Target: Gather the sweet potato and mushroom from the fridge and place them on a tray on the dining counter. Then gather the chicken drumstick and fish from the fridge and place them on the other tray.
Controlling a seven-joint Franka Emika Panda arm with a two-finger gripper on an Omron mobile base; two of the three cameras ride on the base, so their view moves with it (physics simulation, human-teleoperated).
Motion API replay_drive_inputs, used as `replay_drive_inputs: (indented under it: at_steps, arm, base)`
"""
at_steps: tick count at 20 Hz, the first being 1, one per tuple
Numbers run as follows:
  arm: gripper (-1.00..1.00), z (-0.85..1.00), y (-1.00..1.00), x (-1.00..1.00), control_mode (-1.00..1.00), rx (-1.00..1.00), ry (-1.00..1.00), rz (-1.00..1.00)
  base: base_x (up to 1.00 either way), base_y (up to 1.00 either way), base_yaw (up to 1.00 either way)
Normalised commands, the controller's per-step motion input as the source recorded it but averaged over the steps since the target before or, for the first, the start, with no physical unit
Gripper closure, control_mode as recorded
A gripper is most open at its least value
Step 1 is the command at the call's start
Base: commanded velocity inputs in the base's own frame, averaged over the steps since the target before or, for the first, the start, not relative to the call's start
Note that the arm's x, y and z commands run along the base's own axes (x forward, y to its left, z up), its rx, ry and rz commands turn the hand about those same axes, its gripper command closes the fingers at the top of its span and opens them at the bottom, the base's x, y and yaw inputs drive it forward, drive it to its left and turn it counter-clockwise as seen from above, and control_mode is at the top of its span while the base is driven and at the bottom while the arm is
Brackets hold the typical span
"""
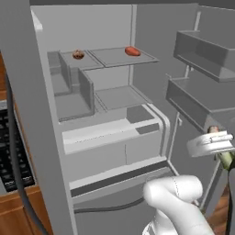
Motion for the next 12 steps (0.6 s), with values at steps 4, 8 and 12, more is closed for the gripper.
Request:
replay_drive_inputs:
  at_steps: [4,8,12]
  arm:
    - [1.0,0.0,0.0,0.0,1.0,0.0,0.0,0.0]
    - [1.0,0.0,0.0,0.0,1.0,0.0,0.0,0.0]
    - [1.0,0.0,0.0,0.0,1.0,0.0,0.0,0.0]
  base:
    - [-0.97,0.0,-0.12]
    - [-0.67,-0.05,-0.29]
    - [-0.64,-0.03,-0.42]
